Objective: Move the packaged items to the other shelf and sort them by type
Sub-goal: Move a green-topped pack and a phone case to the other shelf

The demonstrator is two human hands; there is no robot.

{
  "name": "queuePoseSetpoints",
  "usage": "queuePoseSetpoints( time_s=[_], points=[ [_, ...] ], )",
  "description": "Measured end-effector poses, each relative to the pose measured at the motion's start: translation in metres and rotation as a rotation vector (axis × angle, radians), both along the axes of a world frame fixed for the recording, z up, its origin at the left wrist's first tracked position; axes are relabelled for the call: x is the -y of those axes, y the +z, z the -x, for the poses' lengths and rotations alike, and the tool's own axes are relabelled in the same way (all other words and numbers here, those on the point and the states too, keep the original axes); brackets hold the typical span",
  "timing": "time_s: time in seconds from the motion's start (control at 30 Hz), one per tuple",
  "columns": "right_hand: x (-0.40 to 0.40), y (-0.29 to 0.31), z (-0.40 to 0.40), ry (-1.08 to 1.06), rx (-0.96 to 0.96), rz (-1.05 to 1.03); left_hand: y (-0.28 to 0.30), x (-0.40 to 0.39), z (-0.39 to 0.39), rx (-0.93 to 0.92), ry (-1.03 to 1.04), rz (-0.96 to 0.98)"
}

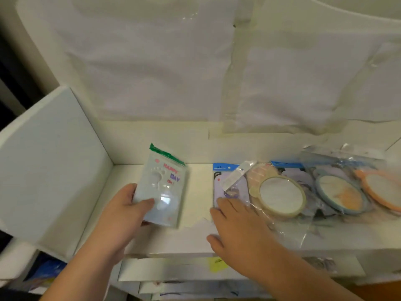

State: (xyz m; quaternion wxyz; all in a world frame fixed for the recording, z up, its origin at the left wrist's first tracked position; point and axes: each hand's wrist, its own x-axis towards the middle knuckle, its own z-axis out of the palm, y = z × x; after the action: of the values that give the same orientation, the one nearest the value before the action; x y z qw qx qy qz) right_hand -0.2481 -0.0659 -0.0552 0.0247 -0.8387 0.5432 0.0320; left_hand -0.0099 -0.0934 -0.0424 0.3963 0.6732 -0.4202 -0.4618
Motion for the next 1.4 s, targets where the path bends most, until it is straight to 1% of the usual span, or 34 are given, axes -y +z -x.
queuePoseSetpoints(
  time_s=[0.1, 0.23, 0.27, 0.33, 0.4, 0.43, 0.53, 0.67, 0.73, 0.8, 0.87, 0.97, 1.0, 1.07, 1.1, 1.13, 1.17, 1.23, 1.3, 1.4],
  points=[
    [-0.004, -0.005, -0.005, 0.020, 0.048, -0.028, 0.003, -0.008, -0.002, -0.116, 0.020, 0.025],
    [-0.005, -0.011, -0.008, 0.168, 0.144, -0.059, 0.011, -0.013, 0.004, -0.188, 0.028, 0.055],
    [-0.005, -0.015, -0.008, 0.182, 0.149, -0.046, 0.014, -0.014, 0.005, -0.210, 0.023, 0.058],
    [-0.005, -0.024, -0.008, 0.150, 0.091, 0.032, 0.019, -0.016, 0.006, -0.257, 0.017, 0.060],
    [-0.005, -0.032, -0.007, 0.123, 0.060, 0.018, 0.023, -0.018, 0.006, -0.303, 0.028, 0.064],
    [-0.005, -0.033, -0.007, 0.127, 0.065, -0.008, 0.024, -0.019, 0.005, -0.329, 0.039, 0.063],
    [-0.011, -0.030, -0.007, 0.153, 0.103, 0.018, 0.026, -0.020, 0.002, -0.402, 0.055, 0.051],
    [-0.022, -0.030, -0.008, 0.258, 0.238, 0.146, 0.030, -0.021, -0.004, -0.468, 0.060, 0.058],
    [-0.024, -0.026, -0.005, 0.214, 0.340, 0.164, 0.034, -0.022, -0.005, -0.502, 0.048, 0.065],
    [-0.023, -0.017, 0.004, 0.121, 0.433, 0.162, 0.038, -0.022, -0.004, -0.528, 0.041, 0.070],
    [-0.021, 0.000, 0.012, -0.070, 0.632, 0.129, 0.041, -0.019, 0.000, -0.531, 0.038, 0.079],
    [-0.018, 0.024, 0.021, -0.418, 1.075, 0.061, 0.045, -0.015, 0.012, -0.520, 0.040, 0.099],
    [-0.015, 0.031, 0.025, -0.541, 1.249, 0.014, 0.048, -0.013, 0.018, -0.520, 0.048, 0.110],
    [-0.012, 0.046, 0.036, -0.737, 1.704, -0.116, 0.056, -0.011, 0.033, -0.535, 0.058, 0.140],
    [-0.013, 0.053, 0.042, -0.775, 1.951, -0.173, 0.061, -0.010, 0.041, -0.544, 0.049, 0.156],
    [-0.017, 0.059, 0.050, -0.794, 2.151, -0.200, 0.065, -0.010, 0.051, -0.549, 0.032, 0.173],
    [-0.021, 0.064, 0.060, -0.804, 2.282, -0.202, 0.068, -0.011, 0.060, -0.550, 0.014, 0.186],
    [-0.035, 0.071, 0.078, -0.827, 2.438, -0.171, 0.074, -0.015, 0.082, -0.566, -0.033, 0.199],
    [-0.050, 0.076, 0.100, -0.800, 2.560, -0.128, 0.081, -0.022, 0.107, -0.588, -0.088, 0.181],
    [-0.076, 0.084, 0.139, -0.784, 2.659, -0.074, 0.091, -0.036, 0.151, -0.613, -0.128, 0.161]
  ],
)
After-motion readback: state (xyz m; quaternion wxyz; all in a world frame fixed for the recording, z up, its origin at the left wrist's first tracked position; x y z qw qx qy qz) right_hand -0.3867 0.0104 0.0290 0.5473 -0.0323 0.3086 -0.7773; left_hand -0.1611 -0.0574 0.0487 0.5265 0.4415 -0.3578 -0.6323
